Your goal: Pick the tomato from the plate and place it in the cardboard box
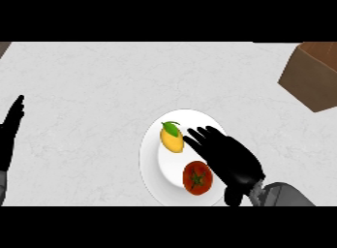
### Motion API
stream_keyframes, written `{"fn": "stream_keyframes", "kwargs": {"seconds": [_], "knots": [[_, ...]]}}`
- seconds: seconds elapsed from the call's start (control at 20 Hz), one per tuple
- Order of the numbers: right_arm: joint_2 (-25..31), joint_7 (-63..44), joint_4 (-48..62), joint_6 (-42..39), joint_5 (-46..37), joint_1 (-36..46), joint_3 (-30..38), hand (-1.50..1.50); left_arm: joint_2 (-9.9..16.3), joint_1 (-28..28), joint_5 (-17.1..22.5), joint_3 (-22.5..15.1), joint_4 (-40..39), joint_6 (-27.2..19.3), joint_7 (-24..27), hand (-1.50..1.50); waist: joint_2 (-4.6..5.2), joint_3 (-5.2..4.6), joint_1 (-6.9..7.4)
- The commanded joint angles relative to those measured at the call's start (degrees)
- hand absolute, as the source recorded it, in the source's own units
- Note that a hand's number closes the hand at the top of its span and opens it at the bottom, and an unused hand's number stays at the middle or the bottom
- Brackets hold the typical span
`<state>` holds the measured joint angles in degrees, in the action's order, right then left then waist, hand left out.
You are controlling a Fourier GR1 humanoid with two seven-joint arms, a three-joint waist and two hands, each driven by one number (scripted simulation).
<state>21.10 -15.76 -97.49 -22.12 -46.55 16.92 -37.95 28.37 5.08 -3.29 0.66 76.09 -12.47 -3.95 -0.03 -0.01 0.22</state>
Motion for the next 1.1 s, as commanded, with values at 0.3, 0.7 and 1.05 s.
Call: {"fn": "stream_keyframes", "kwargs": {"seconds": [0.3, 0.7, 1.05], "knots": [[-3.57, 6.96, -0.92, -2.19, -4.52, -4.70, 2.63, -1.50, -2.35, 2.15, -3.51, 3.73, -2.51, 2.97, 1.25, 0.00, 0.03, 0.00, -0.29], [-9.07, 5.51, -6.98, -8.64, -6.62, -5.32, 1.53, -1.50, -4.82, 0.00, -6.34, 4.71, 1.06, 2.85, -0.52, 0.00, -0.01, 0.01, -0.18], [-9.28, 2.28, -2.81, -8.64, -13.62, -8.42, -1.23, -1.50, -4.30, 0.07, -6.83, 6.55, 2.55, 4.79, -1.37, 0.00, -0.02, 0.01, -0.15]]}}
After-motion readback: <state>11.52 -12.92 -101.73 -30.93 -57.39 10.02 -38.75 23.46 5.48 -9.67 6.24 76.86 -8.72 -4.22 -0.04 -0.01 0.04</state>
